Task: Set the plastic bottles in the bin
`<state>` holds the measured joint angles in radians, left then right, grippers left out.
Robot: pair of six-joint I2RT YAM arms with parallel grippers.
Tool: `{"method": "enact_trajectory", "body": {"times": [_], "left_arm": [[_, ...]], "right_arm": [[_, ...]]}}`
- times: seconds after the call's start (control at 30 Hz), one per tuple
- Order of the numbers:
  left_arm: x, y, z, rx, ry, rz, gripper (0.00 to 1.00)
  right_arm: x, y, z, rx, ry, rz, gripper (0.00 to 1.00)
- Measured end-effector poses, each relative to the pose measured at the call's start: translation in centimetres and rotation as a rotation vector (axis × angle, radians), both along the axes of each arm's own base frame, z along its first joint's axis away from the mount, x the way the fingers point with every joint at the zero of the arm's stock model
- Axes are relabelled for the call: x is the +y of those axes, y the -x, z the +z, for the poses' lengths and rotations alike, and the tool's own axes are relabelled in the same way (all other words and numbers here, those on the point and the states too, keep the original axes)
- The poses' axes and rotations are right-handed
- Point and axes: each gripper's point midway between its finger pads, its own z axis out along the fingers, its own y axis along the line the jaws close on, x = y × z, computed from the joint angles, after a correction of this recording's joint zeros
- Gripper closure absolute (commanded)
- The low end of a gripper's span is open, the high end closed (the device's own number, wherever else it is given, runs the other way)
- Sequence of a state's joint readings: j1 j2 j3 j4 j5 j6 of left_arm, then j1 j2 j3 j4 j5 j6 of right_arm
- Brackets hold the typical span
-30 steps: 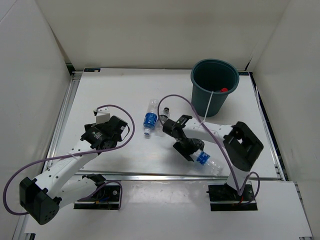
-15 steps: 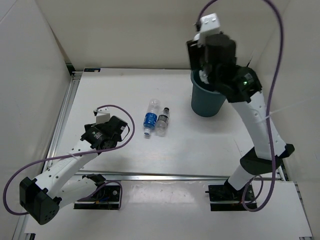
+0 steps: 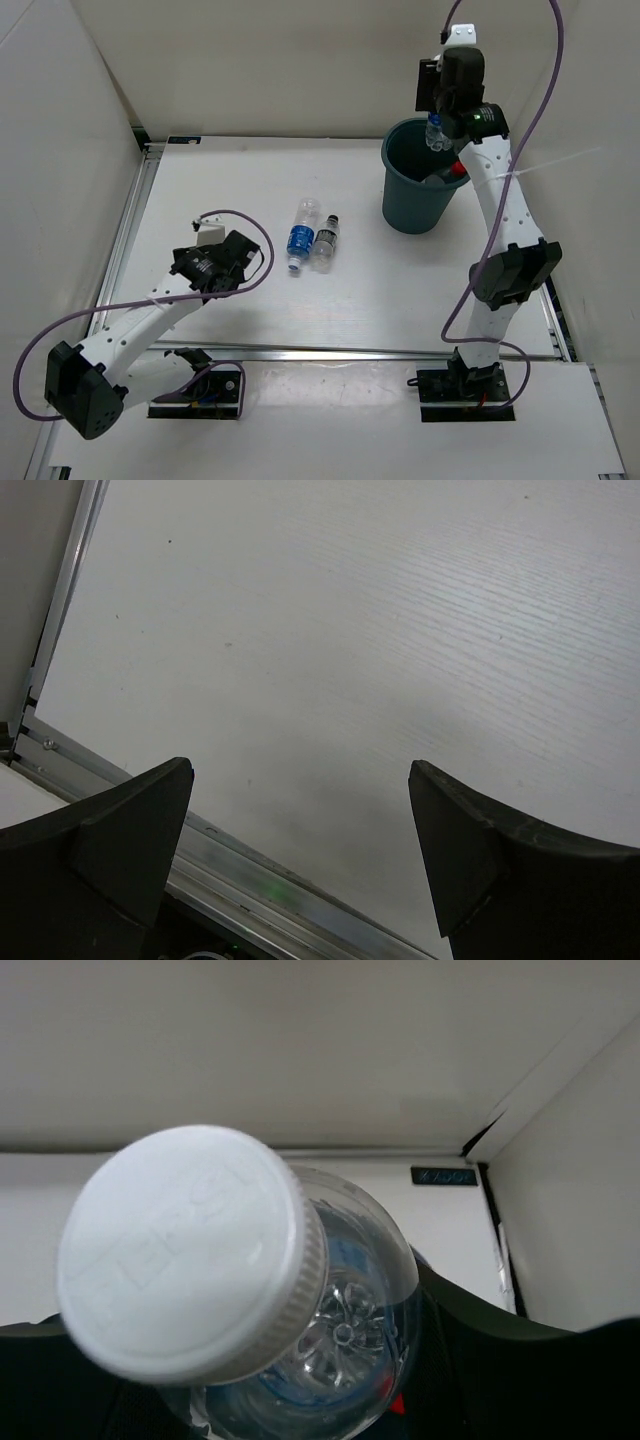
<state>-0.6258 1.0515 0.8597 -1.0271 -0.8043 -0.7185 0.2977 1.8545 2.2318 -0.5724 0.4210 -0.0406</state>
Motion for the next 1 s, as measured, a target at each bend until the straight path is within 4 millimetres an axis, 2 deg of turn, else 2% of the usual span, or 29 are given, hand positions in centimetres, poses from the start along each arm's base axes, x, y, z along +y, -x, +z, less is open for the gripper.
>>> {"method": "enact_trajectory", "body": {"times": [0.07,0.1,0.23,0.33,0.4,0.5,0.53,0.6,0.67,0.77,0.87,1.0], "left_arm": [[0.0,0.0,-0.4,0.022,-0.016,0.003,0.00],[0.1,0.0,-0.6,0.036,-0.028,0.004,0.00],[-0.9,-1.4,0.4,0.037,-0.028,-0.023,0.00],[-3.0,-4.3,2.8,-0.002,0.047,-0.081,0.00],[-5.1,-7.2,5.2,-0.047,0.123,-0.137,0.00],[-9.3,-12.3,8.7,-0.109,0.237,-0.254,0.00],[-11.1,-13.9,9.3,-0.122,0.280,-0.306,0.00],[-14.6,-16.0,9.5,-0.111,0.355,-0.410,0.00],[-16.9,-17.3,8.2,-0.079,0.400,-0.469,0.00],[-19.3,-18.2,4.1,0.030,0.435,-0.518,0.00],[-21.1,-18.9,0.0,0.141,0.468,-0.538,0.00],[-22.1,-20.2,-3.5,0.214,0.491,-0.534,0.00]], "right_arm": [[-0.4,-0.8,-2.1,0.040,-0.044,0.002,0.29],[-0.4,-1.0,-3.1,0.059,-0.068,0.007,0.00],[1.0,-1.0,-5.4,0.113,-0.150,0.045,0.00],[1.8,-0.3,-5.8,0.125,-0.222,0.041,0.00],[2.3,1.6,-6.2,0.151,-0.258,0.036,0.00],[2.5,5.4,-4.9,0.145,-0.294,0.043,0.00],[2.6,6.9,-3.7,0.126,-0.307,0.053,0.00],[2.8,9.8,-1.0,0.074,-0.336,0.085,0.00],[2.5,12.7,2.2,0.001,-0.375,0.115,0.00],[1.1,16.6,5.5,-0.086,-0.420,0.133,0.00],[0.2,18.5,6.3,-0.111,-0.434,0.132,0.00],[-0.1,19.1,6.2,-0.108,-0.433,0.133,0.00]]}}
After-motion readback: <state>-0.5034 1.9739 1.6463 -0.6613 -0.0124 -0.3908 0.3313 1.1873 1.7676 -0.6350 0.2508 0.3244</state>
